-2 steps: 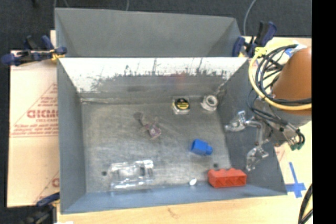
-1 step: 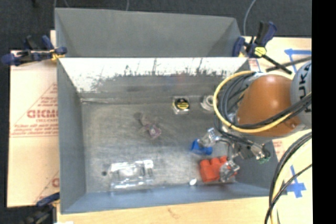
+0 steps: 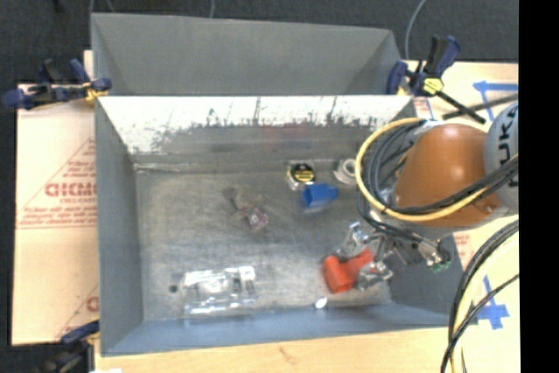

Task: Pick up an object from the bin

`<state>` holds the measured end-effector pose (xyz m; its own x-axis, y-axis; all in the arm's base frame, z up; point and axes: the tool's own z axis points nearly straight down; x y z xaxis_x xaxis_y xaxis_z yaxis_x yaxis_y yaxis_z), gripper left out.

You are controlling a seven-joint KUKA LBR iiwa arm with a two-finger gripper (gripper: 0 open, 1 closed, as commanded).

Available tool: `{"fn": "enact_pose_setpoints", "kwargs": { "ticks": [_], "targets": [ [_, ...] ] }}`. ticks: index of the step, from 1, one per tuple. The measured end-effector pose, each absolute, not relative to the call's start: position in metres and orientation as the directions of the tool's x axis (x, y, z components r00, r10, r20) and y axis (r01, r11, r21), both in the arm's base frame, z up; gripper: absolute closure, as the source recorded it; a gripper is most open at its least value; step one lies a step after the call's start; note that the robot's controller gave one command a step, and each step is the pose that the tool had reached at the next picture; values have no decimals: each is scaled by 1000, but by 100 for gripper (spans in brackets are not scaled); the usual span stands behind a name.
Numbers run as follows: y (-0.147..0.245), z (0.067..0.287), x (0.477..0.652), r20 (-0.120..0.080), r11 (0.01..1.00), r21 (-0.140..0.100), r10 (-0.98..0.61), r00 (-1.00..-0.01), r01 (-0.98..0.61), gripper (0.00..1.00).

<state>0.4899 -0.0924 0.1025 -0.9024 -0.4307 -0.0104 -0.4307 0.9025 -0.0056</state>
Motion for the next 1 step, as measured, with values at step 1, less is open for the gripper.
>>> {"fn": "enact_pose_setpoints", "kwargs": {
  "ticks": [1],
  "targets": [
    [-88,224,500,-9,907,-7,-421,-907,-421,100]
  ]
}}
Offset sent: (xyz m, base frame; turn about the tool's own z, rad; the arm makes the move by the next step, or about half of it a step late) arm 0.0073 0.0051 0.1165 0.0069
